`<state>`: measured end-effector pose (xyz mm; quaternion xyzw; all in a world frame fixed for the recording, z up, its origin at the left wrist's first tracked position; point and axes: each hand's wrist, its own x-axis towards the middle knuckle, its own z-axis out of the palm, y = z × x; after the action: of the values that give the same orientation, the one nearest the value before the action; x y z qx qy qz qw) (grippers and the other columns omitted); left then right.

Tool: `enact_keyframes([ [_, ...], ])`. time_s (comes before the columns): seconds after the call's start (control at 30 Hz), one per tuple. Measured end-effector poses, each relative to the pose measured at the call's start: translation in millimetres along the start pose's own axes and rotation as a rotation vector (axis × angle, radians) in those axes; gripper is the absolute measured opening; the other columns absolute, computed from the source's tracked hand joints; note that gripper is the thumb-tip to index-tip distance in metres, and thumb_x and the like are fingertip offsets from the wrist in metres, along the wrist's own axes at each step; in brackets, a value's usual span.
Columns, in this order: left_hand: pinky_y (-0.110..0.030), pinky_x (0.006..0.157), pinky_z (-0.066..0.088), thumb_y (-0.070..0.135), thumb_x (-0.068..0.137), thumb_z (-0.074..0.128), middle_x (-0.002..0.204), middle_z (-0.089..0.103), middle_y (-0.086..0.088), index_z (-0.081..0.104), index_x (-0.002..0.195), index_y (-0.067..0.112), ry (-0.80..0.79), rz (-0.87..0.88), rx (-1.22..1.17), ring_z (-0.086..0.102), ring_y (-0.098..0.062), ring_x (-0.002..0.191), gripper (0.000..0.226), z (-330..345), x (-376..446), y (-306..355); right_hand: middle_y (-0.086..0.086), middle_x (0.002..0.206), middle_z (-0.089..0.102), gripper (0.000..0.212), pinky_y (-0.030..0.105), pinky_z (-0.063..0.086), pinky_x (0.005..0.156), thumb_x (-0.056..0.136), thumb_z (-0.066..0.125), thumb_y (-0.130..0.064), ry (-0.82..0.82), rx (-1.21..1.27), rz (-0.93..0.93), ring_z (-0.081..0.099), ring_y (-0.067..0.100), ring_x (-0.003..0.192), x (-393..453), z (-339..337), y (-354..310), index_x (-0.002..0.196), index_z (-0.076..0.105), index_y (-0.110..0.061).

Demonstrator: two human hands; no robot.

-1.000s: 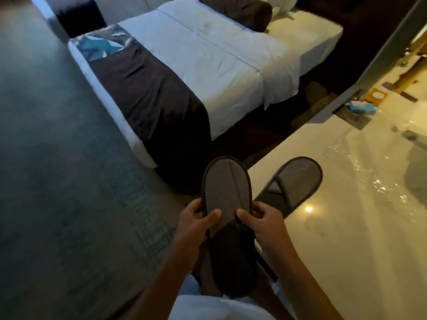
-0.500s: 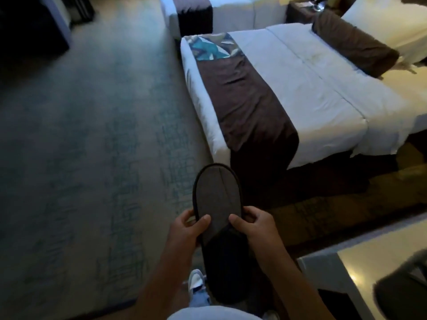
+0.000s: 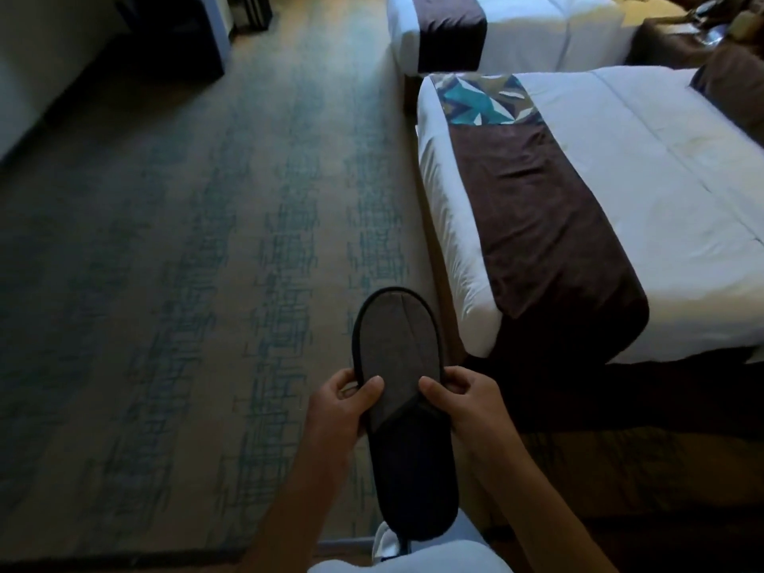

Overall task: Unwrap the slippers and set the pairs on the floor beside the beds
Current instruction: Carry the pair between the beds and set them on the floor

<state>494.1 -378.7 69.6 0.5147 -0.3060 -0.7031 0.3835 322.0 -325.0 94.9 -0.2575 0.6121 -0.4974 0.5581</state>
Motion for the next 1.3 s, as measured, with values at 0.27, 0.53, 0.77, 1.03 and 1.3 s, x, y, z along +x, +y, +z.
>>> enact_keyframes([
  [0.27,-0.029,0.064,0.062,0.007,0.084,0.073,0.096,0.079,-0.017,0.067,0.103,0.003,-0.004,0.023,-0.002,0.078,-0.029,0.084,0.020,31.6,124.6,56.8,0.005,0.085,0.080,0.007,0.019,0.059,0.064,0.086,0.073,-0.011,-0.005,0.003,-0.010,0.077,0.015,0.080,140.3,6.8,-45.7,0.090,0.070,-0.016],
  [0.53,-0.030,0.065,0.062,0.005,0.087,0.071,0.097,0.079,-0.019,0.067,0.103,0.000,0.005,0.015,0.001,0.078,-0.031,0.085,0.017,81.8,261.2,121.4,-0.008,0.083,0.080,0.006,0.014,0.057,0.062,0.086,0.073,-0.012,-0.027,-0.010,-0.055,0.077,0.010,0.078,282.5,1.8,-119.2,0.091,0.071,-0.016],
  [0.77,-0.031,0.065,0.062,0.007,0.083,0.073,0.096,0.078,-0.020,0.067,0.104,0.000,0.033,0.014,0.001,0.077,-0.033,0.085,0.024,109.2,362.8,174.0,-0.002,0.093,0.079,0.011,0.020,0.060,0.069,0.085,0.074,-0.024,-0.032,-0.014,-0.044,0.077,0.013,0.087,384.8,6.3,-165.5,0.095,0.072,-0.020],
  [1.03,-0.031,0.064,0.063,0.003,0.087,0.069,0.096,0.078,-0.021,0.066,0.104,-0.002,0.001,0.006,-0.026,0.077,-0.032,0.083,0.018,124.4,508.1,243.6,-0.001,0.093,0.080,0.007,0.023,0.061,0.070,0.085,0.075,-0.022,0.003,-0.019,-0.028,0.077,0.017,0.088,538.5,36.1,-215.5,0.091,0.072,-0.020],
  [1.3,-0.031,0.060,0.062,0.003,0.088,0.070,0.090,0.080,-0.017,0.065,0.105,-0.002,-0.011,0.005,0.025,0.078,-0.028,0.077,0.019,134.6,664.6,344.6,0.002,0.095,0.079,0.015,0.024,0.061,0.068,0.084,0.076,-0.027,0.019,0.010,-0.022,0.077,0.018,0.087,693.8,81.5,-294.5,0.096,0.073,-0.020],
])
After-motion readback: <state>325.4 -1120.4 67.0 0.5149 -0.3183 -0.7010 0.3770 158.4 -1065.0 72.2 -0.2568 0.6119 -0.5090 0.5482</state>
